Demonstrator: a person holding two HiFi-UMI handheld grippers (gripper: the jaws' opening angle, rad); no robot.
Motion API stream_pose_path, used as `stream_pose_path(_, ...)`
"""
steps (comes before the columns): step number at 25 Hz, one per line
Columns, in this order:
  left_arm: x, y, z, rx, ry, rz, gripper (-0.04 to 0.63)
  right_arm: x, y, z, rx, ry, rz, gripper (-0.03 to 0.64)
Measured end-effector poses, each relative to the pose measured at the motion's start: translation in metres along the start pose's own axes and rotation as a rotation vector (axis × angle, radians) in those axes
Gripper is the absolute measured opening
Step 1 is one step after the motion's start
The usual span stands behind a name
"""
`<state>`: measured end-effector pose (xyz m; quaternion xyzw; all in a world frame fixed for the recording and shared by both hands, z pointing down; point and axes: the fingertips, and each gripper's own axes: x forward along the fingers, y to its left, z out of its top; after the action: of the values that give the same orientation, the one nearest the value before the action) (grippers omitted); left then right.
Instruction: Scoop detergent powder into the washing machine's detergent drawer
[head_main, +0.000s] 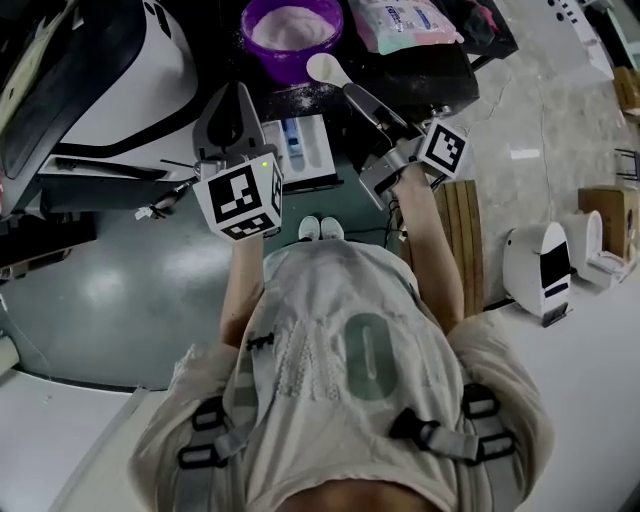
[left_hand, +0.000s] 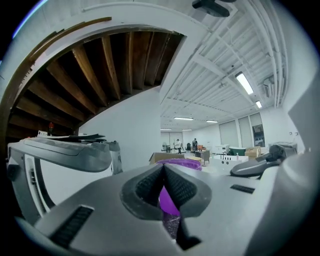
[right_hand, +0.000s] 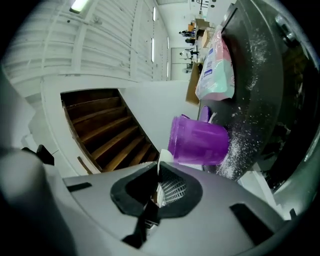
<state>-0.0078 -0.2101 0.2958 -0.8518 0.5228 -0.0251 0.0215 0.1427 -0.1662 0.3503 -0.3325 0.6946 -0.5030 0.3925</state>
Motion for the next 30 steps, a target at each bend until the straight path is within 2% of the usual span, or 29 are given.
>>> stream_pose_path(8,-0.032,-0.014,-0.023,-0.016,0.017,0.016,0.02,-0.041,-0.01,-0.025,0.039,-0.047,0.001,0.009)
stream_pose_path(19,-0.046,-0.009,-0.035,-0.017,0.047,0.051,0.02,-0.053,-0.02,-0.041,0.06,-0.048,-0.019,0.009)
stream_pose_path(26,-0.051,-0.012,-0.031,-0.006,0.057,0.078,0.02,-0.051,-0.02,-0.042,-0.075,0.007,-0.089,0.009)
stream_pose_path(30,-0.057,0.006,-0.04,-0.011,0.07,0.107,0.02,-0.038,-0.027,-0.057,-0.082,0.041,-0.102,0.009)
